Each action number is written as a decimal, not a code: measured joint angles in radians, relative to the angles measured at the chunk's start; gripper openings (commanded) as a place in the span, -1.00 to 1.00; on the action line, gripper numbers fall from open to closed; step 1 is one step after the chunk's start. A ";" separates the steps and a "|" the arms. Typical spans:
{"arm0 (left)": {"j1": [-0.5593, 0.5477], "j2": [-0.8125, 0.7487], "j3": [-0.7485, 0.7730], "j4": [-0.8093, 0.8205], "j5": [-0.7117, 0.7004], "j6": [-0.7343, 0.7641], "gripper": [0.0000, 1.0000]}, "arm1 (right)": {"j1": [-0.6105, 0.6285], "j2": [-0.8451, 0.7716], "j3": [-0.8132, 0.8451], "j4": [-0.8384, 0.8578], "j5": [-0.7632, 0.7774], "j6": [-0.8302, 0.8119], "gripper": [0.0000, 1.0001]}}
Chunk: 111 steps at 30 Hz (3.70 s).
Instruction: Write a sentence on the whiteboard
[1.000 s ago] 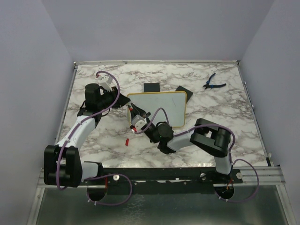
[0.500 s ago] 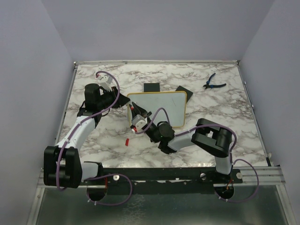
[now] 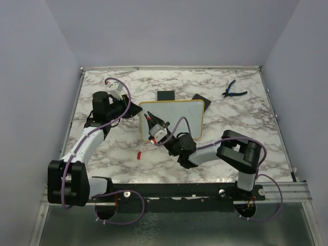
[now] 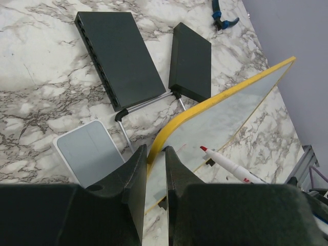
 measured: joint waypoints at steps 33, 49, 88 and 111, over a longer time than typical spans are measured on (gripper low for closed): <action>0.000 -0.009 0.000 0.000 0.000 0.000 -0.74 | 0.000 0.028 0.030 0.001 -0.020 0.084 -0.98; 0.000 -0.012 0.000 0.000 0.000 0.000 -0.74 | -0.014 0.036 0.035 0.001 -0.010 0.084 -0.98; 0.000 -0.012 -0.006 -0.004 -0.008 0.003 -0.74 | -0.017 0.050 0.017 0.010 -0.010 0.121 -0.98; 0.000 -0.012 -0.006 -0.003 -0.008 0.003 -0.74 | -0.005 0.068 0.021 0.010 -0.010 0.122 -0.98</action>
